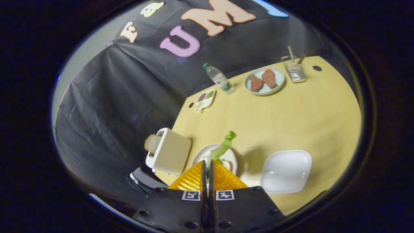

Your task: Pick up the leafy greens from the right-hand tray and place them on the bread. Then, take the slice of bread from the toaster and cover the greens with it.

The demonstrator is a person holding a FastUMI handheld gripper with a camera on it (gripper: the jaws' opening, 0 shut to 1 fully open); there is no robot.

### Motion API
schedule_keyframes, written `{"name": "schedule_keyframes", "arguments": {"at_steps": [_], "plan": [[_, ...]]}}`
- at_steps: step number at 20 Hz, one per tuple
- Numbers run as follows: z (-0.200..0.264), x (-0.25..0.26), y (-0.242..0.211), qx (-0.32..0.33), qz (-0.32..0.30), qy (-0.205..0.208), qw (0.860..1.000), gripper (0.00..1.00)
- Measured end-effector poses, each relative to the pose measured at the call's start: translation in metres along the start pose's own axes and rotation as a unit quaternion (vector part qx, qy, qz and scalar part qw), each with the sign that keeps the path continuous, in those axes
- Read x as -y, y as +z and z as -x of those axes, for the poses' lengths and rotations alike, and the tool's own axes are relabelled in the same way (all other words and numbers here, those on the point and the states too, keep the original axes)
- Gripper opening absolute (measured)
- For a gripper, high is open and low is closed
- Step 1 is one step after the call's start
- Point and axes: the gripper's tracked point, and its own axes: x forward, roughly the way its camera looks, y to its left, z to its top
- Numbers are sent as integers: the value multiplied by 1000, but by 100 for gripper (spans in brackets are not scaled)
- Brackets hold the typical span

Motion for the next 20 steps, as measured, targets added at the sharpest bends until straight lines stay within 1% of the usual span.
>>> {"name": "schedule_keyframes", "arguments": {"at_steps": [5,7,9,11,16,20], "plan": [[-49,-60,-29,-40,6,46,998,3],[-66,-70,-42,-55,6,52,997,3],[-81,-71,-53,-70,3,47,996,3],[-93,-60,-63,-86,5,31,996,4],[-113,-20,-86,-122,27,-32,992,4],[-115,23,-90,-132,36,-96,986,4]]}}
